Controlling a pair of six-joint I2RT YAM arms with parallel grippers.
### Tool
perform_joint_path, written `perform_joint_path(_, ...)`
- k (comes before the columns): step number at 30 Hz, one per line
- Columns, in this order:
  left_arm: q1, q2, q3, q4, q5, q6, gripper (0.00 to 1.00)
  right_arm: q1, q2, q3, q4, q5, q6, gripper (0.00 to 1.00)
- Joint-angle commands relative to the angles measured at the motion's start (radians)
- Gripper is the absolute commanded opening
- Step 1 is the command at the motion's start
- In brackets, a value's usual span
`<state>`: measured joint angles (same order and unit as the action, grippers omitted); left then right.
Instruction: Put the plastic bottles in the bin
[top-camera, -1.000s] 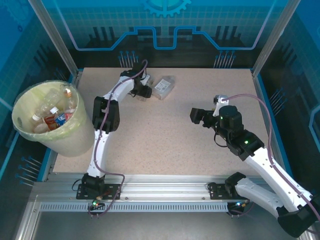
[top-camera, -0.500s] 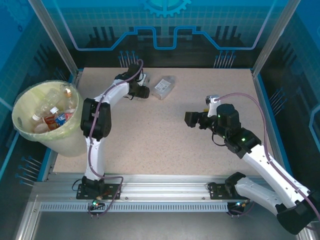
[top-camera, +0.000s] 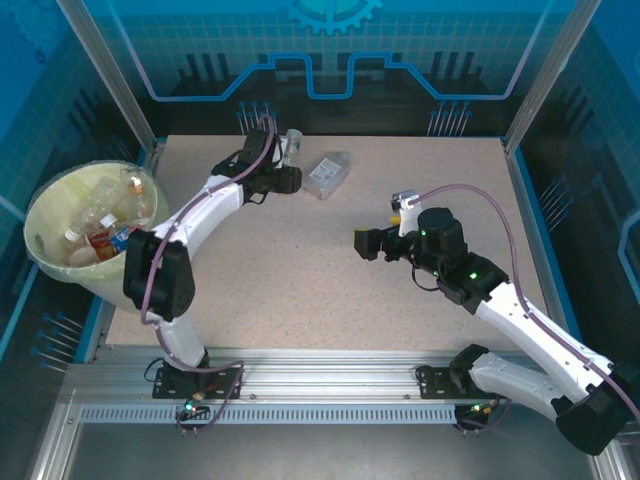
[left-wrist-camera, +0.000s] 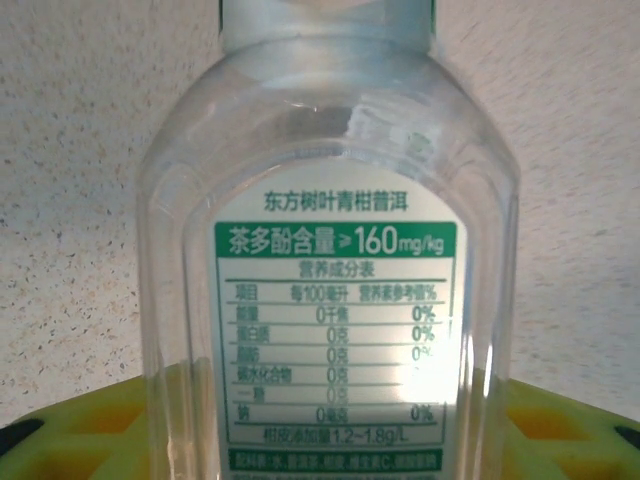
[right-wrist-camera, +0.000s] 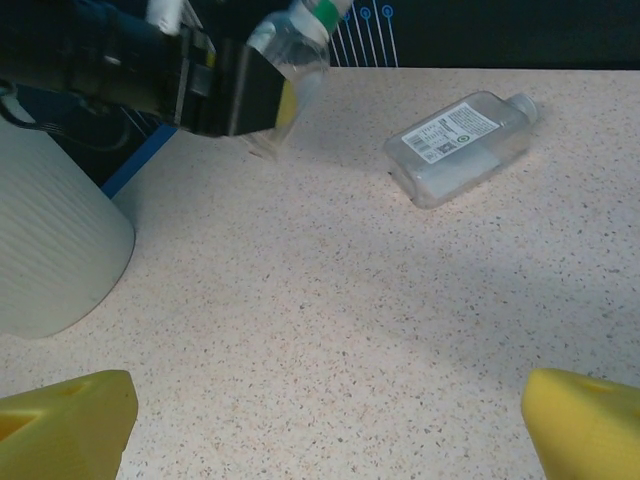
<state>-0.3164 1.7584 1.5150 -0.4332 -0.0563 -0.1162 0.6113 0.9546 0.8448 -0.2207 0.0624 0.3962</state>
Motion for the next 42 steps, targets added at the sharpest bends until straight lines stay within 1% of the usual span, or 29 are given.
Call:
perform_joint_path(1, -0.007, -0.122, -0.054, 0.062, 0.001, -0.034, 0.46, 0.021, 0.011, 0.017, 0.049, 0.003, -0.025, 1.00)
perform_joint_path(5, -0.007, -0.229, -0.071, 0.033, 0.021, -0.039, 0.46, 0.031, 0.022, 0.023, 0.067, 0.003, -0.033, 1.00)
perform_joint_path(15, -0.007, -0.472, -0.091, 0.004, 0.123, -0.058, 0.46, 0.037, 0.039, 0.024, 0.111, 0.004, -0.039, 1.00)
perform_joint_path(22, -0.007, -0.593, -0.064, -0.082, 0.115, -0.032, 0.46, 0.038, 0.059, 0.030, 0.149, -0.012, -0.046, 1.00)
perform_joint_path(24, -0.007, -0.628, -0.059, -0.108, 0.063, -0.010, 0.46, 0.037, 0.066, 0.030, 0.155, -0.018, -0.047, 1.00)
perform_joint_path(28, -0.006, -0.686, -0.046, -0.167, -0.089, 0.032, 0.45, 0.038, 0.081, 0.029, 0.168, -0.023, -0.044, 1.00)
perform_joint_path(32, -0.006, -0.738, -0.010, -0.218, -0.167, 0.066, 0.45, 0.037, 0.101, 0.062, 0.170, -0.029, -0.039, 1.00)
perform_joint_path(34, -0.006, -0.754, 0.024, -0.253, -0.224, 0.080, 0.45, 0.037, 0.110, 0.069, 0.167, -0.032, -0.040, 1.00)
perform_joint_path(38, -0.006, -0.762, 0.100, -0.331, -0.443, 0.123, 0.44, 0.038, 0.126, 0.077, 0.167, -0.038, -0.037, 1.00)
perform_joint_path(40, -0.006, -0.762, 0.120, -0.344, -0.539, 0.148, 0.44, 0.038, 0.134, 0.080, 0.173, -0.041, -0.036, 1.00)
perform_joint_path(42, -0.004, -0.761, 0.131, -0.344, -0.662, 0.163, 0.43, 0.037, 0.144, 0.085, 0.179, -0.046, -0.031, 1.00)
